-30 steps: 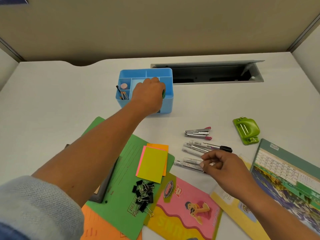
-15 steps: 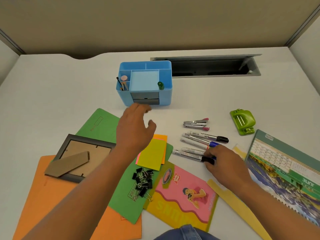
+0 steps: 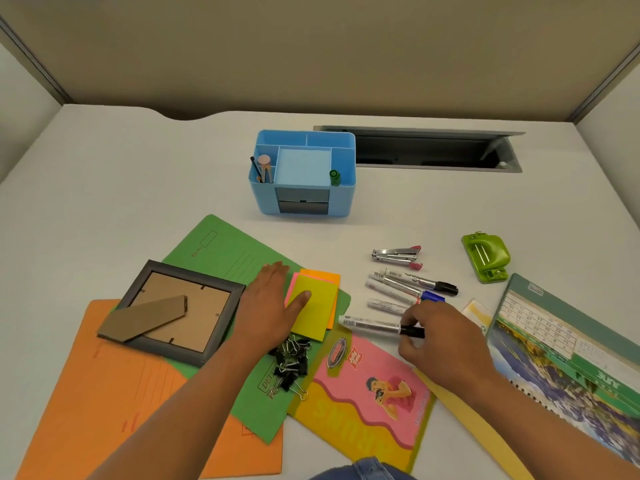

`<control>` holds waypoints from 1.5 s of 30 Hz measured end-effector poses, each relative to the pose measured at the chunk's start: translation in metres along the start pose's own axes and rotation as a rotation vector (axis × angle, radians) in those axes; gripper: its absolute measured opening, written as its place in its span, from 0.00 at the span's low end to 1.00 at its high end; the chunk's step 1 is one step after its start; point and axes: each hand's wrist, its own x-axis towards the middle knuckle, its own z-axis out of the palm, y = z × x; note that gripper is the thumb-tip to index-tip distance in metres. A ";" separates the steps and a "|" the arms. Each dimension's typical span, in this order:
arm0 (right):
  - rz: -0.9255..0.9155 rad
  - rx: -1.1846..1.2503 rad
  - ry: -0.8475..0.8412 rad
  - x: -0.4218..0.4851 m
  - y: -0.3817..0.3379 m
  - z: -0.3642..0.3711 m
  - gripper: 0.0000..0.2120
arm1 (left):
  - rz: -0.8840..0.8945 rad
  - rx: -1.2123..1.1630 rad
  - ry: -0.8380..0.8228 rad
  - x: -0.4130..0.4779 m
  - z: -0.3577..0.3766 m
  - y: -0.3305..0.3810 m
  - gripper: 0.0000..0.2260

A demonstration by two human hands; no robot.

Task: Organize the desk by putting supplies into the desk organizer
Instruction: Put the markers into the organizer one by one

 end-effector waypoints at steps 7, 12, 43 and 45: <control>-0.084 0.421 0.182 0.024 -0.037 -0.074 0.11 | -0.034 0.064 -0.108 0.013 0.025 -0.013 0.46; -0.194 0.384 0.316 0.074 -0.067 -0.127 0.10 | -0.009 0.084 -0.115 0.016 0.029 -0.018 0.50; -0.178 0.135 0.132 0.210 -0.075 -0.059 0.20 | -0.006 0.150 -0.110 0.011 0.029 -0.012 0.48; -0.151 0.142 0.159 0.198 -0.069 -0.060 0.18 | -0.005 0.136 -0.105 0.011 0.029 -0.012 0.48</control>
